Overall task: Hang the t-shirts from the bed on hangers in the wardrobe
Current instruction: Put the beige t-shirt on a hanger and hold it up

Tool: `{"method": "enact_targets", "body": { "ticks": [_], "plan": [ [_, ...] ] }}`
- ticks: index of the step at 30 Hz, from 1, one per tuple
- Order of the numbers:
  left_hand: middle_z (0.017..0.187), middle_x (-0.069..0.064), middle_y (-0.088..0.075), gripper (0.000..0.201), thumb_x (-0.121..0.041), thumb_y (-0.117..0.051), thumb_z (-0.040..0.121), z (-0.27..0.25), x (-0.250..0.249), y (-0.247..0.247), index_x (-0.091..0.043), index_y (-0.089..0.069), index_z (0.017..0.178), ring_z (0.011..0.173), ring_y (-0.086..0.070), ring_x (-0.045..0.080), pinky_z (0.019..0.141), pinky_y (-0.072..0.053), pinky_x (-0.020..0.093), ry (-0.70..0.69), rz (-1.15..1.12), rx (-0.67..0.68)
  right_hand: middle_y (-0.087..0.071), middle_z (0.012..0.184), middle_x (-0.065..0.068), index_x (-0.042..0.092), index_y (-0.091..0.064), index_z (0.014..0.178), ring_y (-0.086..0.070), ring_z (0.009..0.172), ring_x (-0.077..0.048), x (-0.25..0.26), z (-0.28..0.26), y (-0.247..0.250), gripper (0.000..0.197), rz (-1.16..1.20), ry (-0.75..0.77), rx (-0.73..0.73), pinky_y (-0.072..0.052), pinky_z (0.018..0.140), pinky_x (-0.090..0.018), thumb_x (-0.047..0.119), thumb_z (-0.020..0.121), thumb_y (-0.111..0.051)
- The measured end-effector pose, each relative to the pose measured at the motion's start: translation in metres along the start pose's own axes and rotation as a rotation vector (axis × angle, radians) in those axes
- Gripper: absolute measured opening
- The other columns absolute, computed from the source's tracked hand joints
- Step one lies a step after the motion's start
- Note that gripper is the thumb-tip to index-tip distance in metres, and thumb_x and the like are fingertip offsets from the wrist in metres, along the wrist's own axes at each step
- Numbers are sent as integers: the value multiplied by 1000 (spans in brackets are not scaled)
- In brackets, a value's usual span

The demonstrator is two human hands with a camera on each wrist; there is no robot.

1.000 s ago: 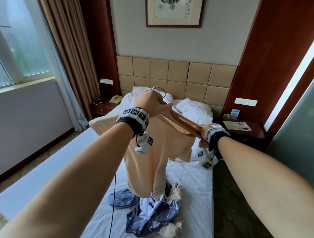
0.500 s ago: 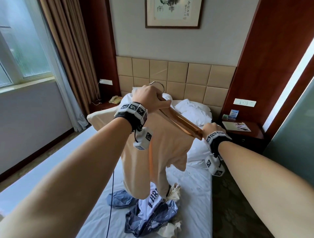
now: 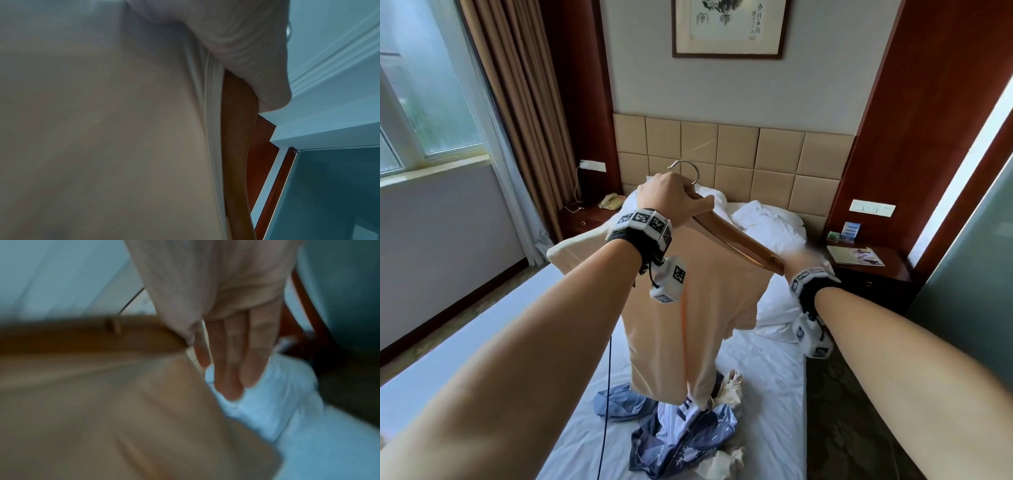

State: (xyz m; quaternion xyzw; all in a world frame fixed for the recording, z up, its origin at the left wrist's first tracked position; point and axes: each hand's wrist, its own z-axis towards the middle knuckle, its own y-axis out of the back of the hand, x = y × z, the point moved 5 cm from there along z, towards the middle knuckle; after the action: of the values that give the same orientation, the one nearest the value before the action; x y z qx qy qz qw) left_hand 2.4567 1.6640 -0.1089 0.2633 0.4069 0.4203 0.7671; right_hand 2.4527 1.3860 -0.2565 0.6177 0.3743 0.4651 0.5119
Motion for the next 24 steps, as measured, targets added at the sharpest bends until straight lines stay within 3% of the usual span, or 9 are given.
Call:
{"method": "enact_targets", "body": {
  "ticks": [2, 4, 7, 8, 10, 13, 16, 20, 24],
  "plan": [
    [52, -2, -43, 45, -52, -64, 62, 1, 4, 0, -15, -41, 53, 54, -42, 20, 53, -34, 28, 5, -7, 0, -75, 89, -14, 6, -57, 117, -71, 78, -28, -6, -1, -12, 23, 462, -108, 166, -53, 62, -24, 19, 102, -46],
    [53, -1, -46, 44, -54, -63, 61, 2, 8, 0, -14, -44, 53, 56, -48, 23, 54, -38, 28, 17, -17, -1, -72, 77, -10, 0, -59, 110, -66, 68, -24, -2, 0, -16, 20, 839, -134, 216, -52, 54, -17, 17, 101, -52],
    [53, -2, -49, 45, -56, -62, 61, 6, 13, 3, -15, -46, 53, 59, -54, 23, 58, -46, 30, 32, -35, -7, -65, 64, -13, 3, -61, 95, -64, 51, -24, 4, -2, -27, 15, 1357, -246, 271, -54, 49, -28, 17, 98, -60],
    [53, -2, -49, 46, -56, -62, 61, 7, 13, 4, -15, -45, 52, 58, -53, 22, 59, -47, 31, 29, -34, -6, -65, 63, -13, 2, -61, 92, -65, 47, -21, 4, 2, -32, 15, 1348, -250, 263, -55, 49, -29, 16, 97, -61],
    [55, -1, -53, 45, -57, -62, 61, 7, 10, 4, -14, -49, 54, 60, -56, 21, 61, -48, 31, 11, -2, 2, -67, 69, -17, -6, -65, 92, -67, 50, -23, 3, 5, -37, 15, 1038, -196, 194, -61, 62, -35, 8, 95, -58],
    [60, 1, -59, 43, -55, -64, 62, 0, 4, 0, -13, -55, 60, 61, -56, 20, 60, -48, 32, 1, 29, 7, -69, 95, -16, 2, -60, 105, -69, 87, -31, 3, 6, -29, 20, 159, 3, -25, -51, 73, -35, 4, 92, -45],
    [54, -3, -47, 40, -52, -65, 65, -3, 2, -4, -16, -49, 55, 53, -42, 14, 54, -38, 29, -5, 21, -8, -65, 115, -12, 11, -54, 120, -63, 109, -32, 8, 0, -23, 27, -209, 90, -175, -45, 77, -36, 8, 98, -39],
    [57, -6, -48, 40, -53, -64, 68, -4, 1, -12, -17, -52, 58, 57, -44, 15, 53, -31, 26, -13, 66, -13, -59, 128, -15, 11, -57, 126, -58, 117, -34, 8, 11, -34, 32, -92, -31, -21, -47, 91, -38, 22, 98, -47],
    [61, -6, -51, 40, -56, -64, 71, -4, 4, -17, -17, -56, 62, 61, -49, 18, 60, -37, 29, -34, 120, 3, -69, 105, -18, 2, -66, 109, -68, 86, -29, 9, 24, -52, 26, 436, -109, 263, -57, 67, -33, 17, 88, -67]
  ]
}}
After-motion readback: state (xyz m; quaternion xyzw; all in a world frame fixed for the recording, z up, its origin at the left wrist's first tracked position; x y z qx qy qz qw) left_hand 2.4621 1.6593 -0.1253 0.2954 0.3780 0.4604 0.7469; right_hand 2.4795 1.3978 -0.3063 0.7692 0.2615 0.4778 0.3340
